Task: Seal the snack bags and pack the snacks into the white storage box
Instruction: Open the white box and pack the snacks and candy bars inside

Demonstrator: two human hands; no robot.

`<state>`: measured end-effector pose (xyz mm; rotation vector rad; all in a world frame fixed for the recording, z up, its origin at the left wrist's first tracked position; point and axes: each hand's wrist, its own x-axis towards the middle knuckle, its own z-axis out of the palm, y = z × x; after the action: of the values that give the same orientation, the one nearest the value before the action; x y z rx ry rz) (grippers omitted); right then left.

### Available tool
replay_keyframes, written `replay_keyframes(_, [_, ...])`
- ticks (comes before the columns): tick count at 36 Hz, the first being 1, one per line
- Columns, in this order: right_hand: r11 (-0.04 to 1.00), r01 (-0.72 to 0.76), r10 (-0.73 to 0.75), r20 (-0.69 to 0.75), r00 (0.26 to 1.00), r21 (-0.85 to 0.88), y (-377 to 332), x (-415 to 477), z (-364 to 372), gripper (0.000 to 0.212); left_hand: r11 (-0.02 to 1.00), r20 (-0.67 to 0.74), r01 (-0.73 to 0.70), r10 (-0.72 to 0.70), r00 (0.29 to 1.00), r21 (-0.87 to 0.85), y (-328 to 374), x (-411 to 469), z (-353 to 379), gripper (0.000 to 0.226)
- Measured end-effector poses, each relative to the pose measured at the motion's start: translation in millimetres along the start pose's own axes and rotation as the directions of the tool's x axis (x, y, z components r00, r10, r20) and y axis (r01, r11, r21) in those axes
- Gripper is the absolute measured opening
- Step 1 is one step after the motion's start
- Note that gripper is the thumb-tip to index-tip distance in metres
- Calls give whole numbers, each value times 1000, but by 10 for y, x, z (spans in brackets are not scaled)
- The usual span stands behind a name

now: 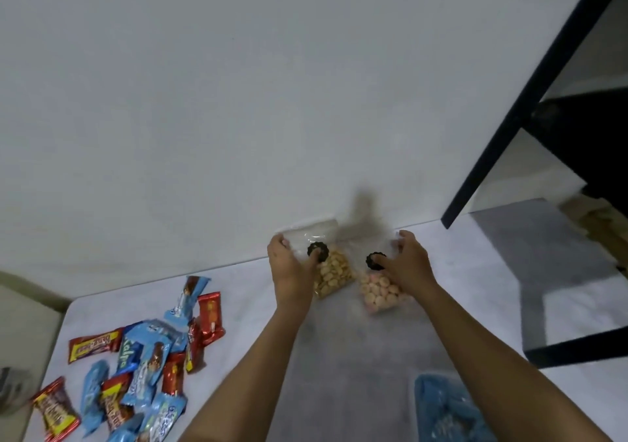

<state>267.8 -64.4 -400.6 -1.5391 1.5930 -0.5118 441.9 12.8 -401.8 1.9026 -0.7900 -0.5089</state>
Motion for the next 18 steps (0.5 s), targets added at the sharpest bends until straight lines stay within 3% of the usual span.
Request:
replay_keyframes(6, [982,55,-31,-135,990,182,23,-63,-94,22,958,-123,55,-92,988,-280,180,-10,-41,44])
replay_keyframes(8, [961,101,-70,-129,989,258,-12,-160,-169,15,934,-118,57,-105,987,-353,228,-26,-96,38])
replay_keyframes(11, [953,165,-152,-70,986,253,-102,-345,-266,22,939,16,58,-56,998,-340,279,-45,-230,23])
replay_keyframes(13, [964,162,-161,-23,987,211,-197,-496,-313,19,957,174,-12,66,983,-291,299,-50,-358,10])
replay_keyframes(18, [968,186,-193,24,981,167,-532,-937,-358,25,957,394,-206,272,878,-203,390,-69,-842,16])
